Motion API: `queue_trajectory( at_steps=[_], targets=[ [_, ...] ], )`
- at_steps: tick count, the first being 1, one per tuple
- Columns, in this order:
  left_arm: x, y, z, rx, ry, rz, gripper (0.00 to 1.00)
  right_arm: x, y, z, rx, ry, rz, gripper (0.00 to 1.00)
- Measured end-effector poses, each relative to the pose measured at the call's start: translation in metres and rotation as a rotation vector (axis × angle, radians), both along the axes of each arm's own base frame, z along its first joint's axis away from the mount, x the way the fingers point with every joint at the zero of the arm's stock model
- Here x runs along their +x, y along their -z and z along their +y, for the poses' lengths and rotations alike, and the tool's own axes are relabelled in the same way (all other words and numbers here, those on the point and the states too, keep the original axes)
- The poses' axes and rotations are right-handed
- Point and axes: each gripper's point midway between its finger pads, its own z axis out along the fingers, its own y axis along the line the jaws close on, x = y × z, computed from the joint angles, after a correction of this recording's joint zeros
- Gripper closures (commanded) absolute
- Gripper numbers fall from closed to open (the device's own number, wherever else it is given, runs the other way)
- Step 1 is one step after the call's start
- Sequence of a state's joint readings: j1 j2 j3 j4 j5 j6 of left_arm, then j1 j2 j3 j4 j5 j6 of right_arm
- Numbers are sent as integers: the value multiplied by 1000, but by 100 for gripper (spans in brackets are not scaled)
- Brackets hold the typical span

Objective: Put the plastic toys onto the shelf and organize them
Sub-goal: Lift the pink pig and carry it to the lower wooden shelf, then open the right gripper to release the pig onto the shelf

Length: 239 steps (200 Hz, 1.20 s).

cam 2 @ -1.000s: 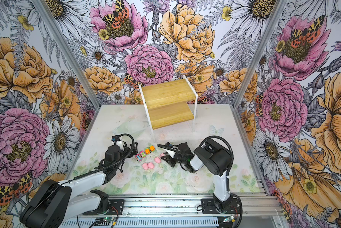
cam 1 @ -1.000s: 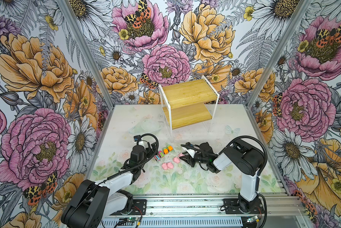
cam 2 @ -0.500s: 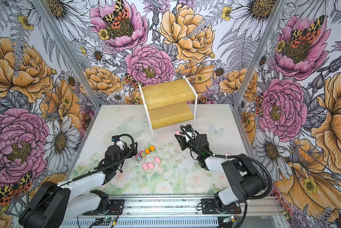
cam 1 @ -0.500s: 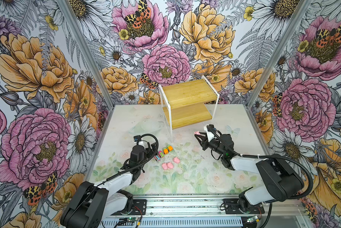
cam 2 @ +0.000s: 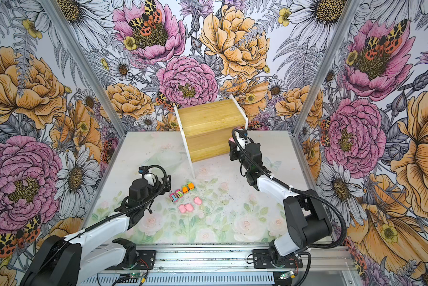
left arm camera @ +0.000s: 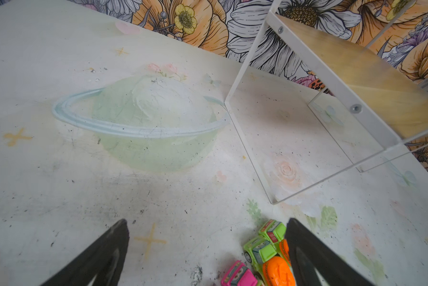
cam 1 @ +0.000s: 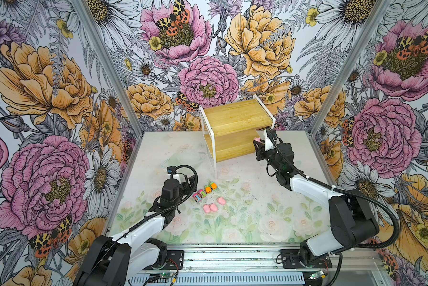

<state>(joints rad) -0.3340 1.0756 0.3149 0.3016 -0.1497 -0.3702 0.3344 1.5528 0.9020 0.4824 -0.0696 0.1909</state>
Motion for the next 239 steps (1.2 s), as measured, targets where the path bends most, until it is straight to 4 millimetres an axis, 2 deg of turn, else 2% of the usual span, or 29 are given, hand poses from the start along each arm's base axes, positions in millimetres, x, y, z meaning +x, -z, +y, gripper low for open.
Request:
queue_trajectory(
  at_steps=[42,101,126,177,188,206,239],
  targets=[
    [1,1,8,2,-21,1,1,17,30,-2,-31,43,76,73],
    [-1,4,10,2,-23,6,1,30,39,-4,-37,78,90,72],
    [-1,4,10,1,-23,6,1,35,49,-4,-47,90,106,72],
    [-2,7,12,2,-26,12,1,42,48,-5,-45,106,92,71],
    [-2,7,12,2,-26,12,1,44,47,-5,-44,109,88,69],
    [-3,6,12,1,-26,10,1,45,47,-5,-44,112,86,59],
    [-3,7,13,2,-27,11,1,44,46,-4,-49,111,77,50]
  ],
)
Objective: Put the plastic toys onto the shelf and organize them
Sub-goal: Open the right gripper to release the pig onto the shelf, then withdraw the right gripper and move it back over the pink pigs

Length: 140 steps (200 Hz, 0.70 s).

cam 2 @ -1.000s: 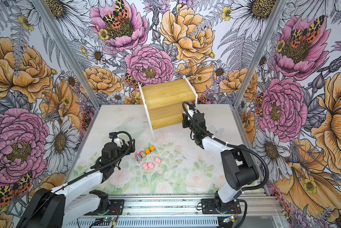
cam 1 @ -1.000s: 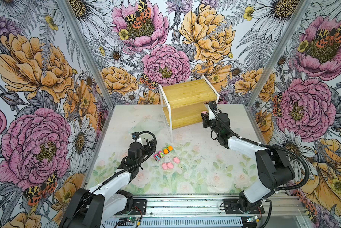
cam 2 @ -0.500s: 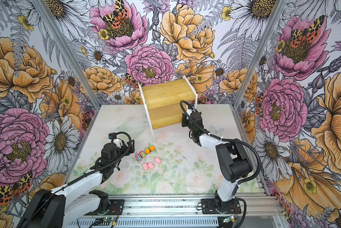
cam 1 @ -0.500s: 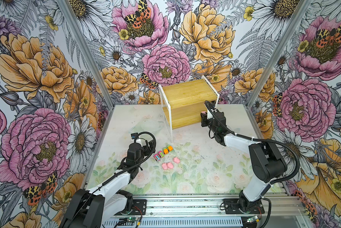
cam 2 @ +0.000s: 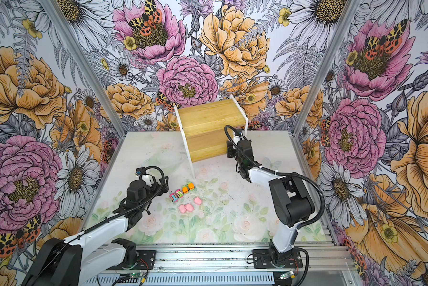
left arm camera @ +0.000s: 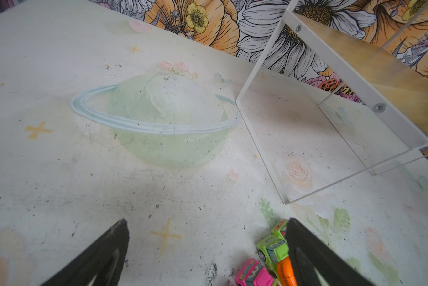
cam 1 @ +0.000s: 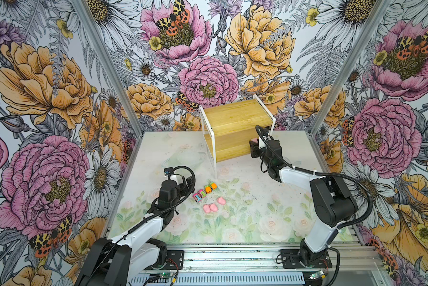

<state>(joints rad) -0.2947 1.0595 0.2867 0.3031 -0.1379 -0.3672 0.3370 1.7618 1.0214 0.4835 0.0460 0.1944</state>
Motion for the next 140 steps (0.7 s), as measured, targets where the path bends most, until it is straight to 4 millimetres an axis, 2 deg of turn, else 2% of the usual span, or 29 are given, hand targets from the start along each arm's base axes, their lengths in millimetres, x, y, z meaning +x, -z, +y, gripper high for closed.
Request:
queue_trajectory(
  at_steps=[67,76,110,140],
  targets=[
    [0,0,1,-3,1,1,1,-15,2,-4,-11,-4,-4,34],
    [0,0,0,-3,2,1,1,-18,1,-5,-12,-4,-3,29],
    [0,0,-1,-6,9,2,1,-35,2,-10,-28,-12,6,23],
    [0,0,0,-9,10,3,1,-58,-3,-13,-46,-47,-17,17]
  ],
)
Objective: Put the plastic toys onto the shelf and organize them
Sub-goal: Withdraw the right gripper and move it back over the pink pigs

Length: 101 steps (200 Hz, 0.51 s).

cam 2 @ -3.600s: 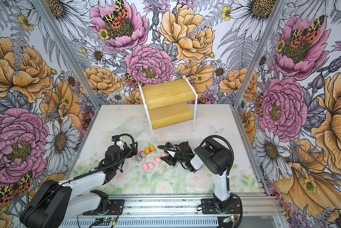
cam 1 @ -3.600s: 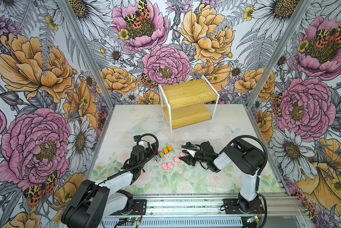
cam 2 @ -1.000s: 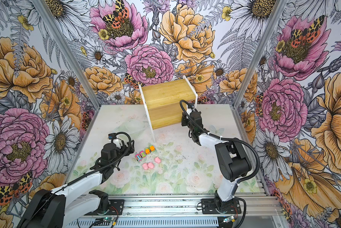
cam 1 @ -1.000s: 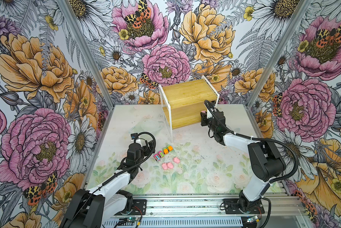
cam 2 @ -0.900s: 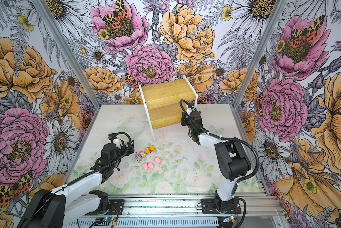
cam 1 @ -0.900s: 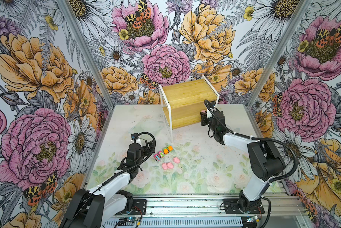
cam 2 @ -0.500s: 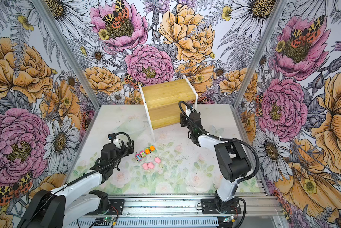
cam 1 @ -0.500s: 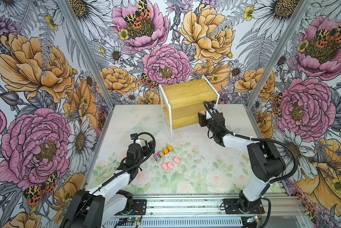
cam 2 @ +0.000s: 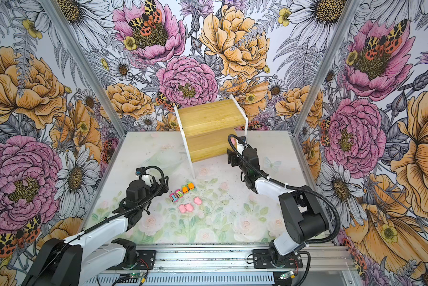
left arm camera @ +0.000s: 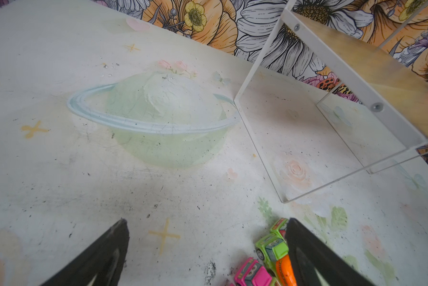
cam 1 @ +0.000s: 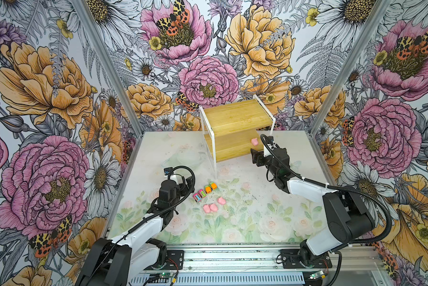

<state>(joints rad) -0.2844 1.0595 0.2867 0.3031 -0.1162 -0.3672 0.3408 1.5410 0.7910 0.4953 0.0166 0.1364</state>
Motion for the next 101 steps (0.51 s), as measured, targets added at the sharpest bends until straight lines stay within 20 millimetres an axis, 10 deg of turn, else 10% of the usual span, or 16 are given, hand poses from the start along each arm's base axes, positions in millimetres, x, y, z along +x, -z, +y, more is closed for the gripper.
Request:
queue_trajectory(
  at_steps=[54,101],
  targets=[
    [0,0,0,-2,2,0,1,-63,22,16,9,-196,-33,18],
    [0,2,1,-1,-1,7,1,-149,99,95,-7,-549,74,20]
  ],
)
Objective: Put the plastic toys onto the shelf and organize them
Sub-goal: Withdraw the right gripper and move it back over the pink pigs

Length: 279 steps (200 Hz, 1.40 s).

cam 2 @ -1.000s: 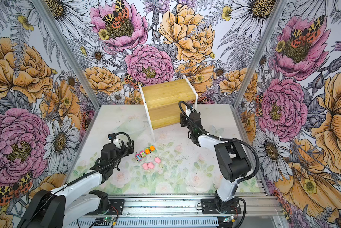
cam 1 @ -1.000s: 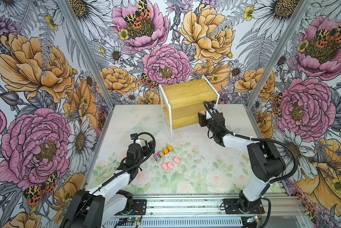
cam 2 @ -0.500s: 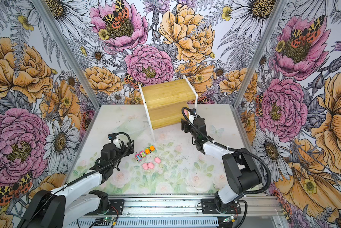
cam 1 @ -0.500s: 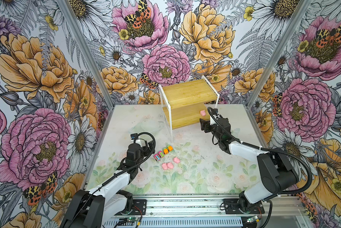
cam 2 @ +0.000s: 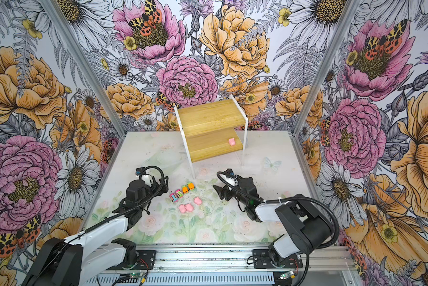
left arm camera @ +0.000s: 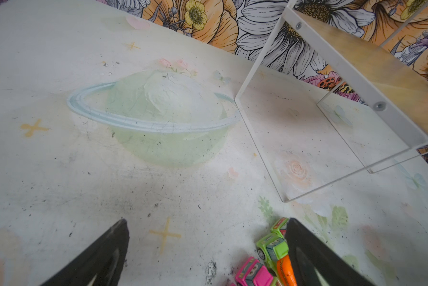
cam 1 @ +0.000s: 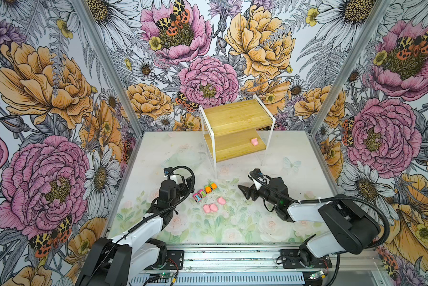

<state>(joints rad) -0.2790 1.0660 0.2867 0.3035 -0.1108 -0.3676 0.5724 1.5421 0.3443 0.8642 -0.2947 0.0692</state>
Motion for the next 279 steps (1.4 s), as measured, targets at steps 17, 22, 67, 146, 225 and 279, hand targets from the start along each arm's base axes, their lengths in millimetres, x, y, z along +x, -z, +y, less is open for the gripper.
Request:
queue_trajectory(
  at_steps=[17,22,67,146,225,279],
  targets=[
    [0,1,0,0,1,4,1,-22,20,17,-3,-82,30,20],
    [0,1,0,0,2,4,1,-27,24,21,0,-100,35,20],
    [0,1,-1,-2,7,5,1,-44,42,42,21,-186,52,22],
    [0,10,-1,2,9,32,1,-52,49,72,33,-263,40,25],
    [0,10,-1,2,8,32,1,-62,66,95,14,-317,61,34],
    [0,10,0,2,6,32,1,-58,68,100,16,-314,54,36]
  ],
)
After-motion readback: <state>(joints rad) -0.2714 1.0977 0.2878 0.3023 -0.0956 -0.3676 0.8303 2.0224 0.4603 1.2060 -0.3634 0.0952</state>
